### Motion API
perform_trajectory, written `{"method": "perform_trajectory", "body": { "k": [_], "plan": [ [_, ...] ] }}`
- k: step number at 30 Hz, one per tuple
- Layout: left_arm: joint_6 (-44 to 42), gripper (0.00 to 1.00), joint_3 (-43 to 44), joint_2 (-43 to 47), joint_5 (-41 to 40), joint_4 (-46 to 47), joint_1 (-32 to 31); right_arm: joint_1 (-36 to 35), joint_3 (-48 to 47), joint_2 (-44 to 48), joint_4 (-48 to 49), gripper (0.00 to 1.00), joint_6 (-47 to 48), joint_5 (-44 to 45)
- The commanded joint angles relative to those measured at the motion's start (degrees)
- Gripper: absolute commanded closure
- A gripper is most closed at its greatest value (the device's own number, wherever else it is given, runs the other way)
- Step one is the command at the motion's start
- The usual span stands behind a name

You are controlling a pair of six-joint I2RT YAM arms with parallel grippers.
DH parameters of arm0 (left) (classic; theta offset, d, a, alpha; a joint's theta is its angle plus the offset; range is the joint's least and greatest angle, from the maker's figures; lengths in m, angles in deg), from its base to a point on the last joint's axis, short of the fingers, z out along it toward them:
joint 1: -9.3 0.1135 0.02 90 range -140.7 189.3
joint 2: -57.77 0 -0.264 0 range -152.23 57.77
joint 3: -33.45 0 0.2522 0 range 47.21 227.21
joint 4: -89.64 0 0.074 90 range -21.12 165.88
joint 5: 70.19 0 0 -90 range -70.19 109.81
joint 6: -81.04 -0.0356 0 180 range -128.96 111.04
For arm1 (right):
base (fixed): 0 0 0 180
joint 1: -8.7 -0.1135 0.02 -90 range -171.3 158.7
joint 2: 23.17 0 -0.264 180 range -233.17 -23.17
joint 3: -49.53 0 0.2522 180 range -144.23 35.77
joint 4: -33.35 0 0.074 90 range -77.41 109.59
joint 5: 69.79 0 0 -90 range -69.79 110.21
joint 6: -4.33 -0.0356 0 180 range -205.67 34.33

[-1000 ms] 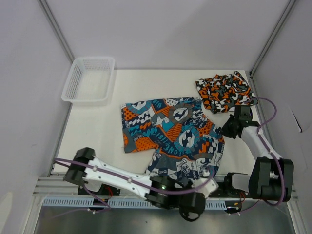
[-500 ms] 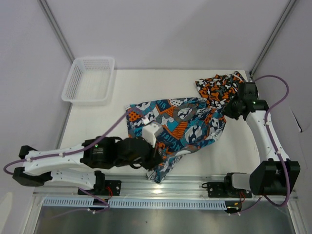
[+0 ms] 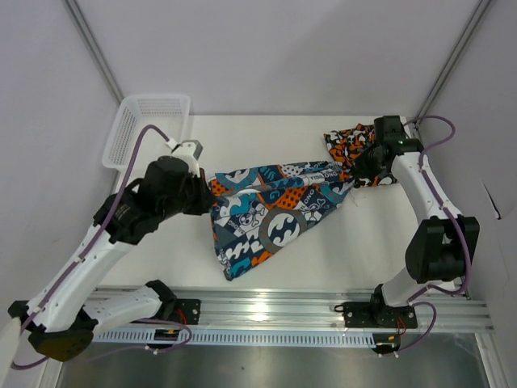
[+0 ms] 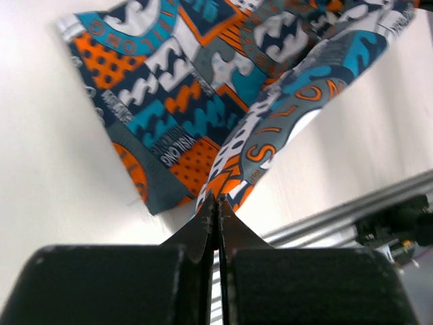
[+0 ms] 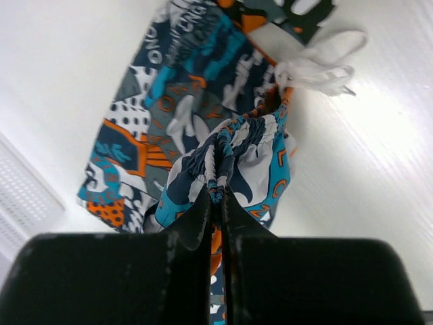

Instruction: Fold and stack the shorts

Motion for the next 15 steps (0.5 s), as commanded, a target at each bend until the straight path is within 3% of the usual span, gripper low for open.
{"method": "perform_trajectory", "body": {
  "k": [1, 6, 15],
  "plan": [
    [-8.45, 1.00, 3.94, -2.85, 9.09, 1.07, 8.91, -0.87, -6.02, -2.44, 0.84, 1.00, -3.78, 0.63],
    [-11.01, 1.00, 5.17, -8.20, 14.01, 4.14, 17.87, -1.04, -9.99, -6.56, 2.15, 1.00, -5.63, 1.08],
    [-11.54, 1.00, 8.25, -16.91, 15.42, 7.14, 26.41, -1.13, -15.78, -14.74, 3.74, 1.00, -7.48, 0.20]
  ]
}}
